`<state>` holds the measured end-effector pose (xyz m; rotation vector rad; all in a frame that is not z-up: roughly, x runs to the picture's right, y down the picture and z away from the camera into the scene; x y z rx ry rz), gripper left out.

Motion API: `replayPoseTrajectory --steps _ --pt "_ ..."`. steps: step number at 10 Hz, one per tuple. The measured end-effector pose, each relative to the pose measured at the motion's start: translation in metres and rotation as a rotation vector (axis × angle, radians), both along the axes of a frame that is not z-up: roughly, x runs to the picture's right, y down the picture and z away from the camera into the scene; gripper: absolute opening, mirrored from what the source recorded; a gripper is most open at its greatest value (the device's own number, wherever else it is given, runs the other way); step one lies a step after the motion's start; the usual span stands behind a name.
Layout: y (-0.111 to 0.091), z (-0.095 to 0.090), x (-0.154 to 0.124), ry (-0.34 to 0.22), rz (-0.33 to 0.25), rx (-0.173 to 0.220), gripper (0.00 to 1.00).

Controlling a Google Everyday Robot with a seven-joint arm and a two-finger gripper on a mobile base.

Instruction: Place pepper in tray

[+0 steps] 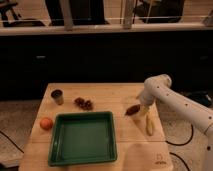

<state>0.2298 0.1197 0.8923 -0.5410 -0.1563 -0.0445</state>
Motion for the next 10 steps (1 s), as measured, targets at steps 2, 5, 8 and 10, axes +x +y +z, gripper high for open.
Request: replayPoseTrajectory --steps 2,5,8,10 --pt "0.002 0.003 0.002 0.002 -0.005 -0.006 0.7" --pt "0.003 0.009 0.001 0.0 -0.019 -0.014 0.7" --pt "0.006 0.014 0.005 0.005 -0.028 -0.02 0.7" --pt "0.008 0.016 0.006 0.006 -0.034 -0.023 0.7"
